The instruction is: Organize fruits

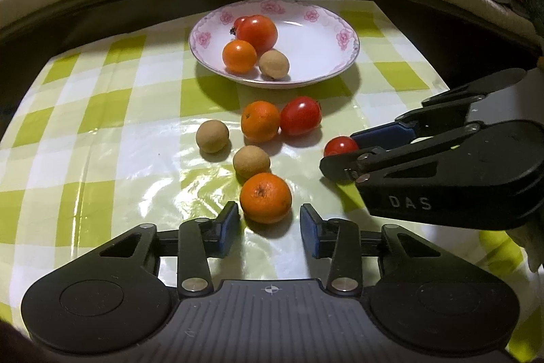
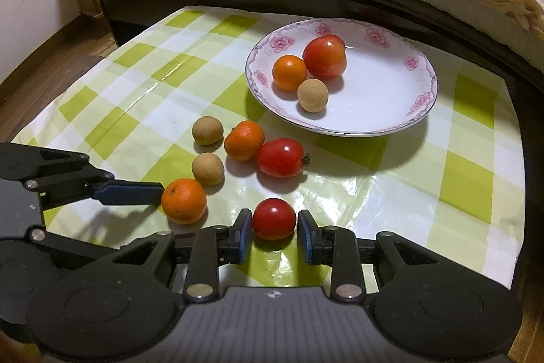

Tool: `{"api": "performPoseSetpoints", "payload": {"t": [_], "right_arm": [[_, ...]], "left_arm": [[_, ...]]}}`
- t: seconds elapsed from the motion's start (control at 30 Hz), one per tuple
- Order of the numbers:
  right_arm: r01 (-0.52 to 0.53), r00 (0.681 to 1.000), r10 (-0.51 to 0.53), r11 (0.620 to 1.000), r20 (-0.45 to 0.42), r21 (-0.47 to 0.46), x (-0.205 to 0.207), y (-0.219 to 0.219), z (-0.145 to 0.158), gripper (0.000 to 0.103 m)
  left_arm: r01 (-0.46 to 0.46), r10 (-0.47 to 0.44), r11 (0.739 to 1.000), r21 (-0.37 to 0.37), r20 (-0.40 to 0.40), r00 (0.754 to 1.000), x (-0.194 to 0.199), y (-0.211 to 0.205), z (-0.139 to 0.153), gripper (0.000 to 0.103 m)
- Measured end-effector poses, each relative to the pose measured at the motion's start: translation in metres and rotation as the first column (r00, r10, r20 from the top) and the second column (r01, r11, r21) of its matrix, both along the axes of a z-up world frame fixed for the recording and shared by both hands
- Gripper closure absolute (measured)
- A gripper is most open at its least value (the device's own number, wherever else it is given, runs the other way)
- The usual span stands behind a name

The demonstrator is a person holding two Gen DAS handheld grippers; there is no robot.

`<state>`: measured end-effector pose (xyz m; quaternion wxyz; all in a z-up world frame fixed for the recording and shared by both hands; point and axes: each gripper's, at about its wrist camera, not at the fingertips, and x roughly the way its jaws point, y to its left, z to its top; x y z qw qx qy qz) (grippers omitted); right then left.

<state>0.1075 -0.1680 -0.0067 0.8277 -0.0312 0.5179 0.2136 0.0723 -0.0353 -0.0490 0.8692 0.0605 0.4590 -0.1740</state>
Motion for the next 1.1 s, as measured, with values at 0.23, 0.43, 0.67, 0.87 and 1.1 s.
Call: {"api": "performPoseSetpoints", "payload": {"t": [0.23, 0.43, 0.67, 0.87, 1.1], "right_arm": [[0.025, 1.0, -0.025, 1.0, 0.006, 0.004, 0.0, -0.008, 0.004, 0.072], [0.029, 1.0, -0.029, 1.0, 0.01, 0.012, 0.0, -0.01, 0.007, 0.072], [0.056, 0.998, -0.057, 0.998, 0.034, 0.027, 0.004, -0.018, 0.016, 0.072], [0.078, 0.996, -0.08, 0.996, 0.046, 0.035, 0.013, -0.021, 0.02, 0.072], [0.116, 0.989, -0.119, 0.992, 0.083, 0.044, 0.034, -0.028, 0.028, 0.072]], "left_arm": [[0.005, -0.005, 1.0, -0.008, -0.007, 1.0, 0.001, -0.003, -0.001, 0.063], [0.012, -0.012, 1.0, -0.029, -0.001, 1.0, 0.002, -0.005, 0.005, 0.063], [-0.009, 0.01, 0.999, -0.045, 0.03, 1.0, 0.01, -0.003, 0.016, 0.063], [-0.031, 0.035, 0.998, -0.055, 0.06, 0.998, 0.029, -0.008, 0.023, 0.063], [-0.04, 0.046, 0.997, -0.059, 0.1, 0.994, 0.049, -0.015, 0.032, 0.063]]}}
